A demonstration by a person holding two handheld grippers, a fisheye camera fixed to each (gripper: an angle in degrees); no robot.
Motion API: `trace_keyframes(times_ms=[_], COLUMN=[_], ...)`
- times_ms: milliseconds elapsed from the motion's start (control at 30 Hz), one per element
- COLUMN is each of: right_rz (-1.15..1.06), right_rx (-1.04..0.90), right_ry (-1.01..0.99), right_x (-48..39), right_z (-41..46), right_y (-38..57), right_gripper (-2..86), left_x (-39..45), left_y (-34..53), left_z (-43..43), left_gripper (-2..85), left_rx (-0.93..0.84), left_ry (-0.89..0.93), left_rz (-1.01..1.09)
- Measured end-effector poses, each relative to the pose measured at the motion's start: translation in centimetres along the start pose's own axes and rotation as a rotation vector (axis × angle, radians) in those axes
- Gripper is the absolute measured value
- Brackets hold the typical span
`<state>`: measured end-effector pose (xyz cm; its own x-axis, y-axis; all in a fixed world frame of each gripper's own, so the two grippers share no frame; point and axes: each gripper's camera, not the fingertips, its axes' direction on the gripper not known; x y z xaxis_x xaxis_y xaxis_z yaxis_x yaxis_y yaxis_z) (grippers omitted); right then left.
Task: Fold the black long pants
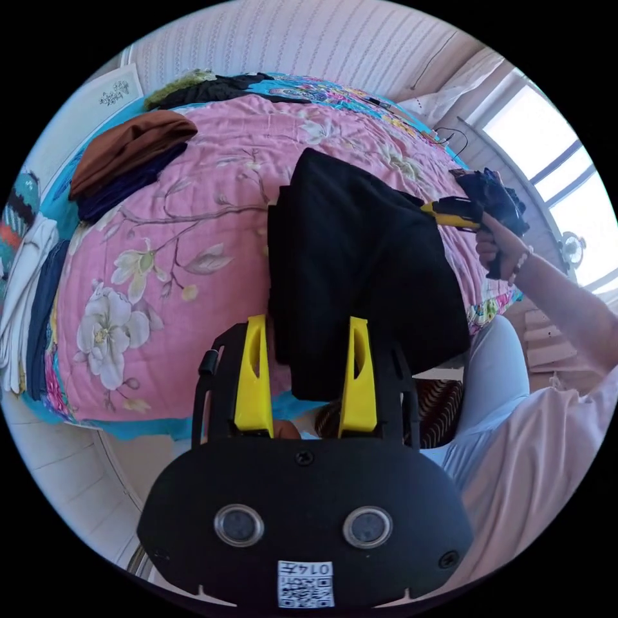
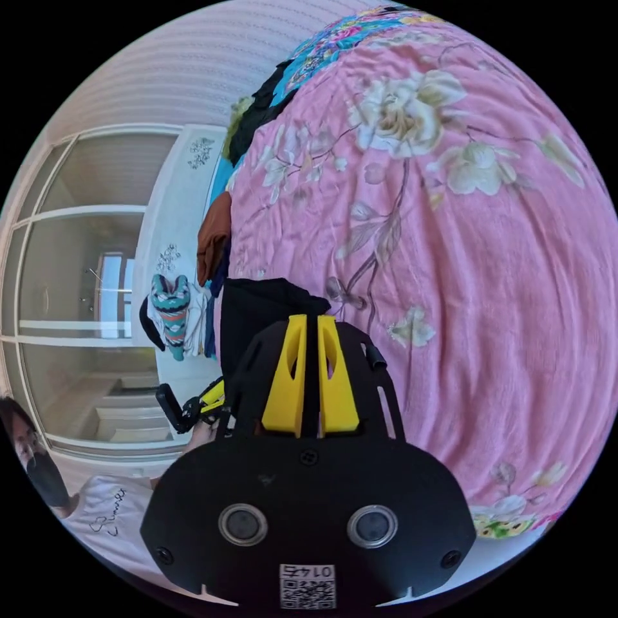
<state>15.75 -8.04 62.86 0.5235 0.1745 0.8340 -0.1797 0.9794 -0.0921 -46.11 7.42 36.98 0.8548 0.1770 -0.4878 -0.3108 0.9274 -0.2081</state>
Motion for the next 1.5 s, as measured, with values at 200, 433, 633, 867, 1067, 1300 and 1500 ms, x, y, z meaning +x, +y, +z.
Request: trace_keyframes(times_ms=[200,433,633,867,1067,1300,1500], right_rz=[0.015,-0.012,0.053,-0.405,-0.934,-0.939,-0.441], right_rx=[0.058,0.055,0.073,-0.141,-0.327,-0.169,-0.048], right_ry=[-0.082,-0.150,-0.195,-0.131,-0.159,-0.272,-0.079], right_x=[0.2,0.4,-0.4,-15.5,-36.8,-49.3,-47.5], right_z=[-1.2,0.5,2.2,0.1,3.7,3.9,7.8], right_y=[-1.3,5.7,8.9,4.4,1.5,-11.6,-25.2], right_gripper=[2.7,9.3,7.7,2.8,2.0,2.9,5.9], left_x=[-0.9,-3.3,-3.4,-2.8,-1.8,-2.8,-7.0], left_y=[0.3,-0.2,-0.6,2.7,6.9,3.6,-5.9], left_z=[-0.2,-2.2,-0.6,-2.2,-6.2,-15.2,-14.5], left_gripper=[16.8,16.4,14.4,6.8,6.3,6.7,11.0], left_rx=[0.025,0.139,0.081,0.209,0.484,0.755,0.541], left_ry=[-0.014,0.126,0.142,0.244,0.204,-0.079,-0.104], left_rz=[-0.008,-0.079,-0.084,-0.147,-0.338,-0.325,-0.427])
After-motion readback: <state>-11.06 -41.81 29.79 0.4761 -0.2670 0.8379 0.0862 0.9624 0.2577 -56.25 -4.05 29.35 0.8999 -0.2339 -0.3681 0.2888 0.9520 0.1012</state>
